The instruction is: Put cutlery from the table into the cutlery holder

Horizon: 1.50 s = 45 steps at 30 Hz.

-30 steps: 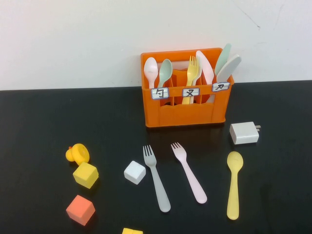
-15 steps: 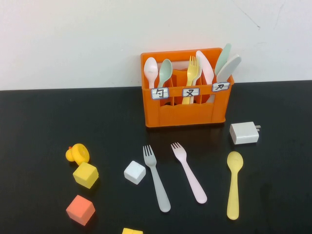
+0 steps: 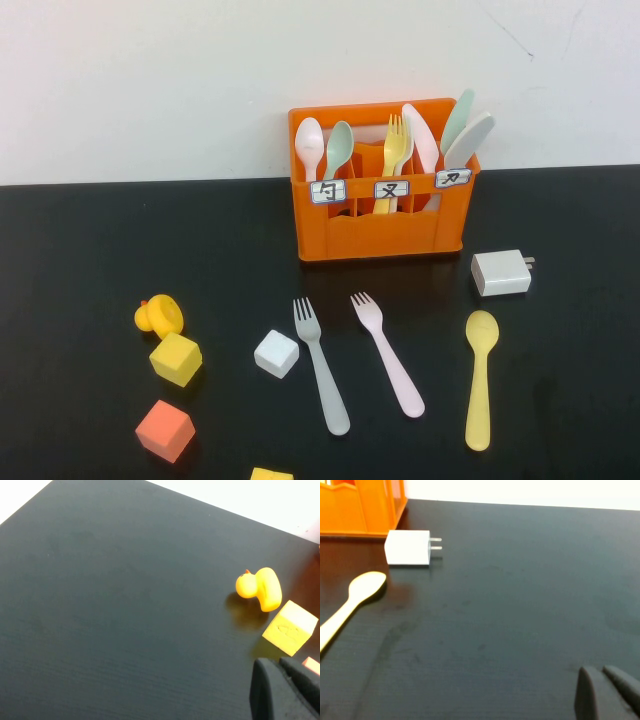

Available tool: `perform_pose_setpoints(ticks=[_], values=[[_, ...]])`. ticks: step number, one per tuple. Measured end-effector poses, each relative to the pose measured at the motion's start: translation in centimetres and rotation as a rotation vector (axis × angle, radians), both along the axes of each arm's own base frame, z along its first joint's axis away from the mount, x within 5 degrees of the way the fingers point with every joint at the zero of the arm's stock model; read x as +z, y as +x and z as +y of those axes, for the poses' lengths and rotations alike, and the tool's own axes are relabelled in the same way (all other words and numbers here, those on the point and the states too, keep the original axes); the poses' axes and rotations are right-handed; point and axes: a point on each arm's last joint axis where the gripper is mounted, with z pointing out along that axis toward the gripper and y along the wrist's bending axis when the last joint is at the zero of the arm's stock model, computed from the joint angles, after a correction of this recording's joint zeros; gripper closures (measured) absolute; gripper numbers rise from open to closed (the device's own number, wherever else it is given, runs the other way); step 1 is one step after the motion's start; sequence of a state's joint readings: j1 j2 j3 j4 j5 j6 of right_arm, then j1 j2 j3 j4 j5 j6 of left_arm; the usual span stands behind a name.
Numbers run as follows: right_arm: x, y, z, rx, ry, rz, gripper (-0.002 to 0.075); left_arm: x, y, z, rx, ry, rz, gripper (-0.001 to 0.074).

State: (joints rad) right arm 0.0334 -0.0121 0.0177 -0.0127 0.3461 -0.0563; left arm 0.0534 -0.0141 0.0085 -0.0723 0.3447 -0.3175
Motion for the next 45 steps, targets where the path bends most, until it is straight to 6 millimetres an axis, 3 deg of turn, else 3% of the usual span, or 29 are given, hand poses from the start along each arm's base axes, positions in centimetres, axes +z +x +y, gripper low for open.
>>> perform_pose_setpoints(ticks=[13, 25, 34, 38, 45], values=[[0.0, 0.0, -0.1, -0.001, -0.015, -0.001, 0.0728, 0.0, 0.0, 0.0, 0.000, 0.000, 0.000, 0.0736], [0.1, 0.0, -0.7, -0.015, -0.189, -0.006, 0.0728, 0.1, 0.1, 0.0, 0.002, 0.003, -0.026, 0.0736], [0.1, 0.0, -0.7, -0.016, -0.200, -0.015, 0.0728, 0.4, 0.2, 0.1, 0.005, 0.006, -0.076, 0.0736], [0.8, 0.3, -0.5, -0.003, -0.203, -0.122, 0.0728, 1.5, 0.4, 0.1, 0.013, 0.012, -0.200, 0.0736], [4.9, 0.3, 0.3, 0.047, -0.219, -0.581, 0.0728, 4.2, 0.2, 0.3, 0.031, 0.026, -0.501, 0.0737]])
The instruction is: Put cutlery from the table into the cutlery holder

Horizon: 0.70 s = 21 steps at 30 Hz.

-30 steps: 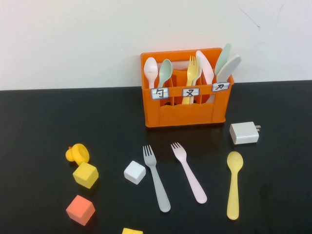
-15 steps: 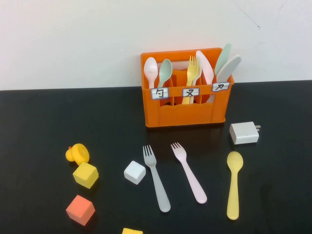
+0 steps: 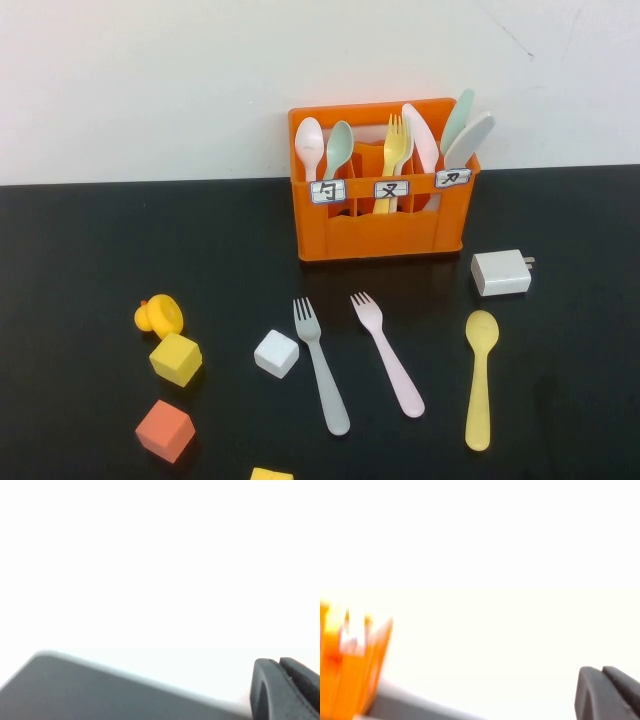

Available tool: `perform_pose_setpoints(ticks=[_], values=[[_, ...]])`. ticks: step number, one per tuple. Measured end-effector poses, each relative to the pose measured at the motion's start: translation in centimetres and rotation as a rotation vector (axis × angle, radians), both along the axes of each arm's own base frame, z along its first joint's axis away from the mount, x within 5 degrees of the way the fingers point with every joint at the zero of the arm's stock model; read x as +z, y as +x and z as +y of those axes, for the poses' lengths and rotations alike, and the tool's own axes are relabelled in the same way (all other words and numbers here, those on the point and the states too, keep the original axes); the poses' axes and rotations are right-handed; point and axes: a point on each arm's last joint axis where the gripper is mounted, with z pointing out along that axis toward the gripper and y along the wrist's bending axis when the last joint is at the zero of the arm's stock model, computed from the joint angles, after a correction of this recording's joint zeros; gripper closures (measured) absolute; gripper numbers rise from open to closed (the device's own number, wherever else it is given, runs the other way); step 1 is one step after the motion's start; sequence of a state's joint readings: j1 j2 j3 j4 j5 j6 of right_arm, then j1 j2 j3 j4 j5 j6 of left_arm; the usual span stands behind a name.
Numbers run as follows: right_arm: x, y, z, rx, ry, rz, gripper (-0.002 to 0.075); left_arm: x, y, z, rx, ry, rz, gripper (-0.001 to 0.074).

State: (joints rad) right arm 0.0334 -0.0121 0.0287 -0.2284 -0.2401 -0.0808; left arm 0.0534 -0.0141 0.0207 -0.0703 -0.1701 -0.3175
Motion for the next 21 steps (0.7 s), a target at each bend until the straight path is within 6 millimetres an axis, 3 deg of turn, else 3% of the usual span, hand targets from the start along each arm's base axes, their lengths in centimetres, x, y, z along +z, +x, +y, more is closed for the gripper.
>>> perform_pose_setpoints(ticks=[8, 21], values=[[2.4, -1.0, 0.5, 0.053, -0.016, -0.288, 0.0728, 1.6, -0.5, 0.1, 0.011, 0.006, -0.184, 0.0736], [2.5, -1.0, 0.4, 0.037, -0.017, -0.291, 0.0728, 2.2, -0.8, 0.2, 0.019, -0.017, -0.265, 0.0736]])
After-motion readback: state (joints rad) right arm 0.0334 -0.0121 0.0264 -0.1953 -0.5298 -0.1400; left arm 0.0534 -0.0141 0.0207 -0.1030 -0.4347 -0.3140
